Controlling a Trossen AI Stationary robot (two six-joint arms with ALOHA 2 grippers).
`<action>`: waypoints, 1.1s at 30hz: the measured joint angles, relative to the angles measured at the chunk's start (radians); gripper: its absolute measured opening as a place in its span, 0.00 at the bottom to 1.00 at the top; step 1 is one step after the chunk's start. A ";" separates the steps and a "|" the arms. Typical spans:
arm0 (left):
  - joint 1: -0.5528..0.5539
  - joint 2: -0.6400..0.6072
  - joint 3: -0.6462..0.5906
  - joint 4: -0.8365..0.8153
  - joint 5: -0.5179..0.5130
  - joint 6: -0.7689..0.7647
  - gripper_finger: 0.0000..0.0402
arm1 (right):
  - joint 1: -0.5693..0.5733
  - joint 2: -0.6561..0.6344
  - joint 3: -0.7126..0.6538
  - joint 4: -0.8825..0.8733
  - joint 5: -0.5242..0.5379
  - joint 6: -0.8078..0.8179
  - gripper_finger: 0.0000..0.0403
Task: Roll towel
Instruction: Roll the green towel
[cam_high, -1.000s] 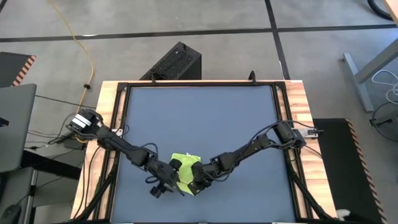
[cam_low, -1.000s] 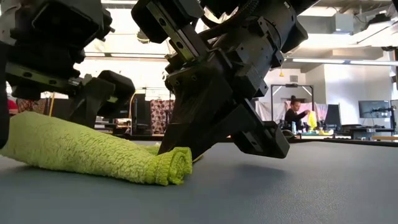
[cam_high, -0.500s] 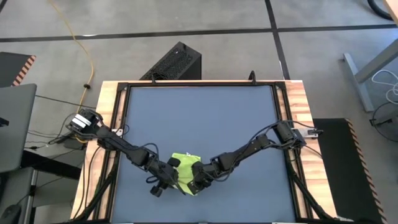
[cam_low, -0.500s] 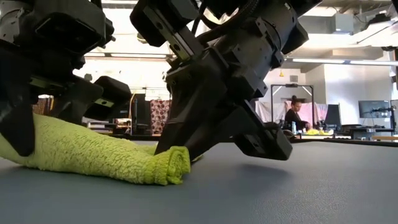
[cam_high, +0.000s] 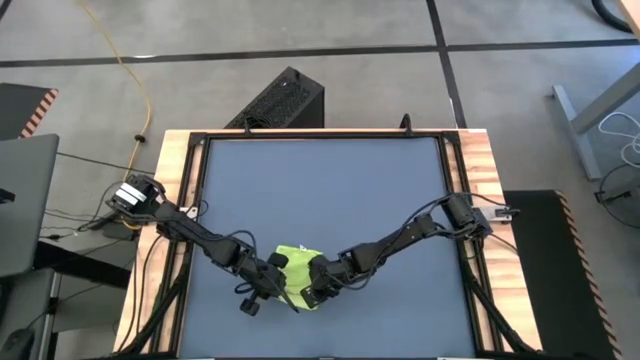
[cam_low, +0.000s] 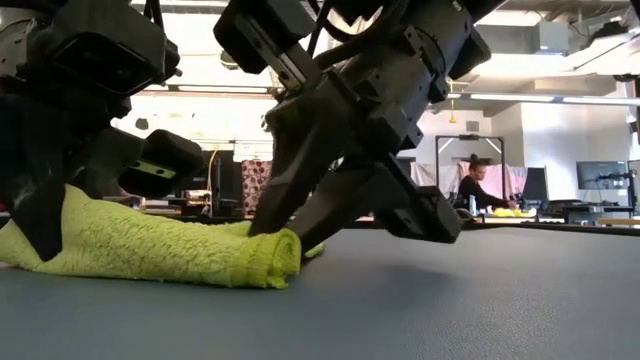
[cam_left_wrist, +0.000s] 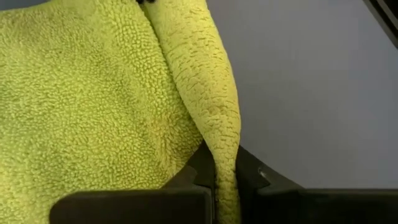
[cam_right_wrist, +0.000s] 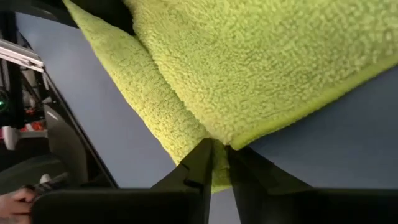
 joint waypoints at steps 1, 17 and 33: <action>0.000 0.000 0.000 -0.003 0.000 0.000 0.01 | 0.000 -0.006 0.000 -0.006 0.000 -0.003 0.22; -0.011 -0.008 -0.001 -0.014 0.008 -0.001 0.00 | -0.042 -0.150 -0.016 -0.151 0.242 -0.156 0.50; -0.057 -0.042 -0.003 -0.075 -0.063 -0.095 0.00 | -0.080 -0.002 -0.013 -0.061 0.275 -0.139 0.33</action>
